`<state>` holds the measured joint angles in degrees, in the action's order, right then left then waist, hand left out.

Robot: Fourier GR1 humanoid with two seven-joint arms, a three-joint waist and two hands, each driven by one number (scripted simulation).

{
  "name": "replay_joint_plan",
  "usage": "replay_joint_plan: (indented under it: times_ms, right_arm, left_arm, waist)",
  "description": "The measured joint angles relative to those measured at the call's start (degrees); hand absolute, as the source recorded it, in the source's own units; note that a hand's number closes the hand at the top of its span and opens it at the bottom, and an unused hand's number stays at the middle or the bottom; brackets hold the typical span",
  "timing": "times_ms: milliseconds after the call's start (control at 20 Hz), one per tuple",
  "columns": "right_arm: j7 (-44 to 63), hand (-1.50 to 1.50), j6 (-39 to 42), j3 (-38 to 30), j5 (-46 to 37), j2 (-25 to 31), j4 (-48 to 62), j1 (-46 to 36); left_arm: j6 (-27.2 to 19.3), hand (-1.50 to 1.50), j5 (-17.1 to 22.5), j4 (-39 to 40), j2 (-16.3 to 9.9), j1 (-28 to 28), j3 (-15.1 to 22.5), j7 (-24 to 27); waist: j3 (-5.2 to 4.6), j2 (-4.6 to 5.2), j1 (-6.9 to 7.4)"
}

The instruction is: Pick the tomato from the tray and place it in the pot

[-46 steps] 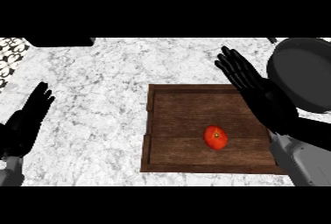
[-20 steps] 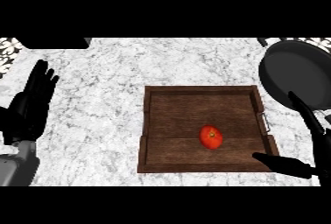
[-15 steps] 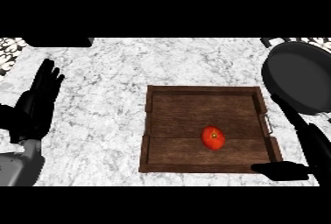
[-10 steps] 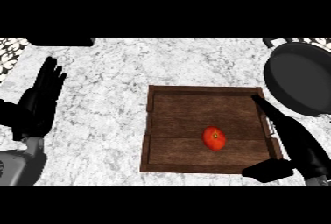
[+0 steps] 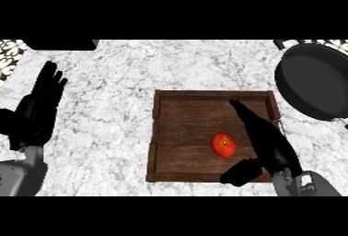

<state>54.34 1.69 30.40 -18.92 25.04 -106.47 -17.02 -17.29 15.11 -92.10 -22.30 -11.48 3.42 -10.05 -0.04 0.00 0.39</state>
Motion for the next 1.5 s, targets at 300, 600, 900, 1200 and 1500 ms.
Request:
replay_joint_plan:
  times_ms: [300, 600, 900, 1200, 1500]
  right_arm:
    - [1.7, -1.5, 2.0, 0.5, -4.7, -5.2, 4.4, -0.2]
    - [0.3, -1.5, 4.5, -1.8, -7.9, -6.5, 6.8, 1.9]
    - [-3.0, -1.5, 4.6, -2.5, -12.7, -10.8, 10.8, 3.2]
    - [-5.7, -1.5, 5.2, -5.1, -16.2, -14.2, 16.1, 3.4]
    - [-11.7, 1.5, 6.3, -7.2, -17.6, -14.4, 19.9, 3.5]
  left_arm:
    - [1.1, 0.0, -1.5, -1.0, 1.2, 0.5, -1.2, -0.8]
    - [2.7, 0.0, -2.6, -0.4, 2.2, -0.2, -3.1, -1.6]
    - [3.9, 0.0, -4.5, -0.3, 4.1, -0.5, -4.2, -1.9]
    - [5.5, 0.0, -5.6, 0.4, 5.0, -1.0, -6.3, -1.8]
    - [5.7, 0.0, -7.2, -3.0, 6.7, 1.0, -5.9, -3.0]
  waist:
    - [0.03, -0.01, -0.19]
    - [0.03, -0.01, -0.34]
    - [0.04, -0.01, -0.33]
    - [0.02, -0.05, -0.34]
    - [-0.19, -0.35, -0.32]
